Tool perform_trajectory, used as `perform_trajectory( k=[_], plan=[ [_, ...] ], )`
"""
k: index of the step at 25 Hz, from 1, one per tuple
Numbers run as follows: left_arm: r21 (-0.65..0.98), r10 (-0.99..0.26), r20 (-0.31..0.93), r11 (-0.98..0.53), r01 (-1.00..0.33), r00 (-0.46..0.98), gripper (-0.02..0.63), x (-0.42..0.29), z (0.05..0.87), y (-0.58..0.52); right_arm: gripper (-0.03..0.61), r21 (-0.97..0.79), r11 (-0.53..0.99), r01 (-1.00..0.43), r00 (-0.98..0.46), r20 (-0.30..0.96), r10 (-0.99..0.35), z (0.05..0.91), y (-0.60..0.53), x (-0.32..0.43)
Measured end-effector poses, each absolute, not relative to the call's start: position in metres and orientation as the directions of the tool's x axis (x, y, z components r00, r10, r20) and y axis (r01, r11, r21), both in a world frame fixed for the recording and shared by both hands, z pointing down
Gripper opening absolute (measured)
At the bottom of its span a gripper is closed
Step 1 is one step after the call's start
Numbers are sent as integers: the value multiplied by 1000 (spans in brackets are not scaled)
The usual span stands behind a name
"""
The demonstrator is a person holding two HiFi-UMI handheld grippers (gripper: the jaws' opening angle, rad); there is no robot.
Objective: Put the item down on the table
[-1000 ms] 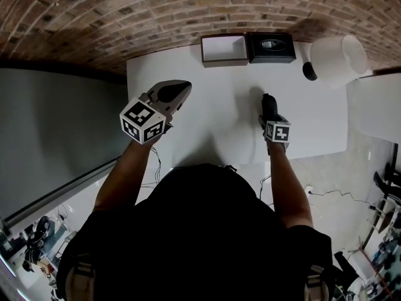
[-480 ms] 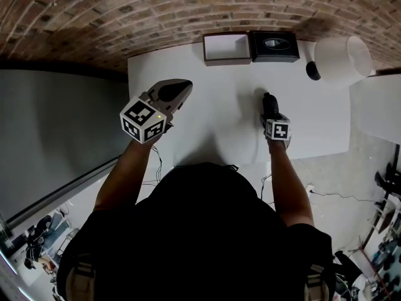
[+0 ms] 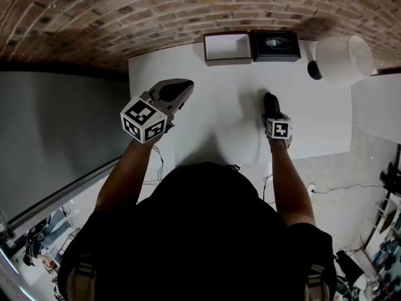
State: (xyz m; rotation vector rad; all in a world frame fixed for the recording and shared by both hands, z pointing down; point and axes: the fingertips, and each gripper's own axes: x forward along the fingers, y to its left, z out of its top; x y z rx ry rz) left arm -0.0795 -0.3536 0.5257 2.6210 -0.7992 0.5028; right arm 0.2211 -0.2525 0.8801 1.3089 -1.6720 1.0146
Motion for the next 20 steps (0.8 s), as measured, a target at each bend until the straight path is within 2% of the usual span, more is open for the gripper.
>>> perform_trajectory(
  k=[20],
  plan=[
    [218,-470,422,-777,-591,775,14,-79,516,-335,371,-151,172,-973,-203,916,-346,867,-248,221]
  ],
)
